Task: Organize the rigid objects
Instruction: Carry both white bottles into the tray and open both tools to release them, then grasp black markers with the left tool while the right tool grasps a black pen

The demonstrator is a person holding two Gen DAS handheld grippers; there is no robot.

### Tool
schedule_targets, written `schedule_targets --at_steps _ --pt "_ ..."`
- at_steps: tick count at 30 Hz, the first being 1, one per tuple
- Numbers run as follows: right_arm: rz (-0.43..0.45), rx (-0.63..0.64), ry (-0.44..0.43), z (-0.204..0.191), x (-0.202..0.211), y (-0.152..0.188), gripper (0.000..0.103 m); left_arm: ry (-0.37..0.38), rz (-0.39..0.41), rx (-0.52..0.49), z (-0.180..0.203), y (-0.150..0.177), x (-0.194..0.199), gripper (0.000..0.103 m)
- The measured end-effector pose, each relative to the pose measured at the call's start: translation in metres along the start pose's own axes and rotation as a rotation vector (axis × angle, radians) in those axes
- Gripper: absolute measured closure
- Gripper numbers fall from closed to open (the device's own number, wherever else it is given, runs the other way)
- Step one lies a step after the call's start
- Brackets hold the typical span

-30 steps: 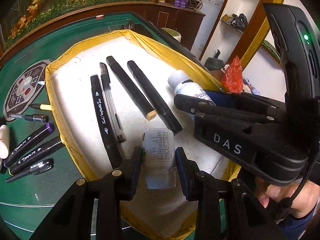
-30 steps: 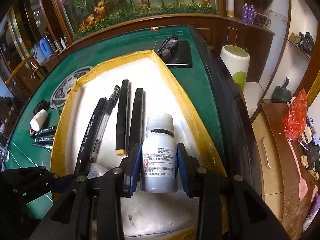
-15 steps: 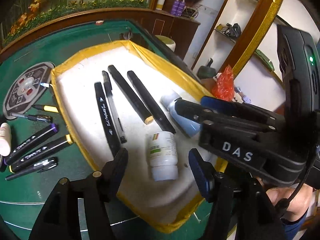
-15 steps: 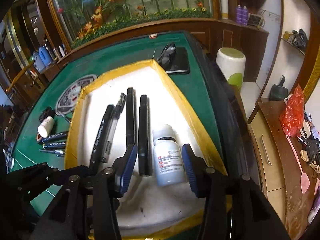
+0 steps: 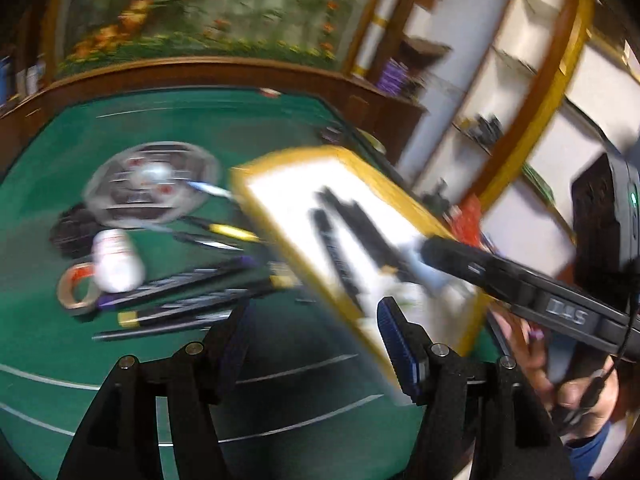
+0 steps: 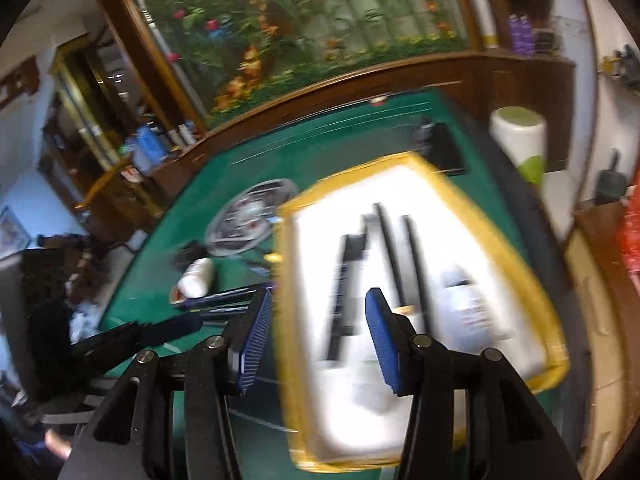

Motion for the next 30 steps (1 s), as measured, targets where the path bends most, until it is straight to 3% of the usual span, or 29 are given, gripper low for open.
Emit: schedule_targets --at_steps 4,10,16,22,24,28,30 --pt "-0.071 0.010 -0.115 -0.038 -0.031 -0.001 0.055 -0.137 0.063 0.108 -0.072 0.009 0.012 0.037" --pt "-0.186 -0.066 -0.152 -0.059 -0.095 -0.001 0.055 -0.157 0.035 0.203 -0.126 0.021 -0.004 0.037" --pt "-0.183 -0.070 0.056 -0.057 -0.120 -0.013 0.060 -0.099 0.040 0.208 -0.135 0.025 -0.009 0.037" --pt "-0.225 -0.028 0.181 -0.061 -0.146 -0.034 0.064 -0.043 0.029 0.195 -0.132 0.026 -0.007 0.037" --pt "-0.238 -0.012 0.236 -0.058 -0.157 -0.045 0.069 -0.031 0.027 0.197 -0.132 0.026 -0.007 0.037" --pt "-0.261 0.021 0.305 -0.052 -0.178 -0.066 0.069 -0.006 0.027 0.208 -0.134 0.027 -0.006 0.037" --pt "-0.293 0.048 0.315 -0.053 -0.188 -0.073 0.063 0.004 0.025 0.214 -0.136 0.027 -0.006 0.037"
Point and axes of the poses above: each gripper's, at about its wrist camera, not at the fingertips, and x roughly against the way its jaws point, z to its right, y to its underside, the point moved 4 cm from there along -x, roughly the way its jaws point, and after that the axes turned 10 degrees about -z, right-handed, at the moved point
